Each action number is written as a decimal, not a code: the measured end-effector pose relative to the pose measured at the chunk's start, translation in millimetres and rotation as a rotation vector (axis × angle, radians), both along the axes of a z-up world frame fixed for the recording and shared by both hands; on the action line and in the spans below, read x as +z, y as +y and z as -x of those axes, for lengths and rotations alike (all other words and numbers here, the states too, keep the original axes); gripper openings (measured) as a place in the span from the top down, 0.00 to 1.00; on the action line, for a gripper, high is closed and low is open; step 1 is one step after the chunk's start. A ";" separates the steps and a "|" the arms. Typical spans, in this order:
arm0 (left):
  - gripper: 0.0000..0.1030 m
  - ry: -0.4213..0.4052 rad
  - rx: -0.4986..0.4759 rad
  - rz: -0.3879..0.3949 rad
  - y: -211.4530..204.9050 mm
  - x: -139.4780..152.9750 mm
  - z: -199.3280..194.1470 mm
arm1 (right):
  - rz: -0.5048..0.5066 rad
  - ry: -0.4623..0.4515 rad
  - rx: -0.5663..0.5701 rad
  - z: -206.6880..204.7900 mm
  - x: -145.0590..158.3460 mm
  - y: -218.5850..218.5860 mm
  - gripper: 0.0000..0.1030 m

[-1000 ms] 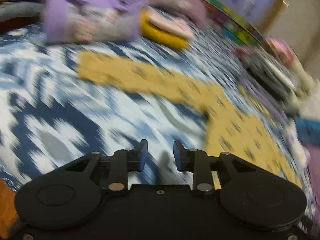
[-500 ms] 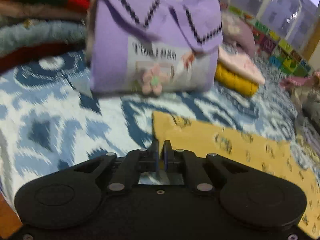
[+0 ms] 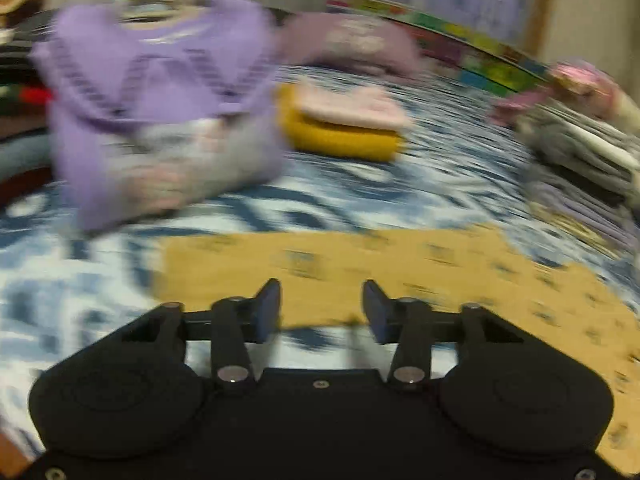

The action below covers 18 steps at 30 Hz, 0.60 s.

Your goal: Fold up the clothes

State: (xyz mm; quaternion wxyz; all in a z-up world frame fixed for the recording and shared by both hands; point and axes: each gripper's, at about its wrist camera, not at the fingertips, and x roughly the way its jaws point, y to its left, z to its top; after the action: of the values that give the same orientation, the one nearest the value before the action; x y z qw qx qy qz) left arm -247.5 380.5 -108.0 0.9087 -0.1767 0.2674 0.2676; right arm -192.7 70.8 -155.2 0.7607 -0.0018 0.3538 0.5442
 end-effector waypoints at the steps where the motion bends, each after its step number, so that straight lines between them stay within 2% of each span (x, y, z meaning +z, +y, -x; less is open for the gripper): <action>1: 0.64 -0.008 -0.038 0.009 -8.5 0.0 -8.3 | -0.001 0.000 0.003 0.3 0.3 -0.5 0.65; 3: 0.65 -0.014 -0.090 0.021 -19.3 0.4 -28.0 | -0.004 0.002 0.009 1.0 1.1 -1.8 0.66; 7: 0.65 -0.005 -0.141 0.038 -6.9 5.1 -76.8 | -0.025 0.025 0.000 -0.9 1.6 -6.7 0.66; 13: 0.66 0.141 -0.268 -0.026 35.9 -3.8 -149.1 | -0.054 0.049 -0.013 -7.7 1.0 -12.6 0.66; 18: 0.66 0.184 -0.437 -0.016 48.8 -10.4 -175.9 | -0.070 0.080 -0.027 -17.8 -1.1 -13.5 0.66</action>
State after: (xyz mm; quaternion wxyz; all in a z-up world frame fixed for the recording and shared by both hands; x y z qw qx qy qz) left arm -71.6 429.3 -118.4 0.9182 -0.0821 0.3788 0.0818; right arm -175.0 57.3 -156.4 0.7529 0.0515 0.3646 0.5455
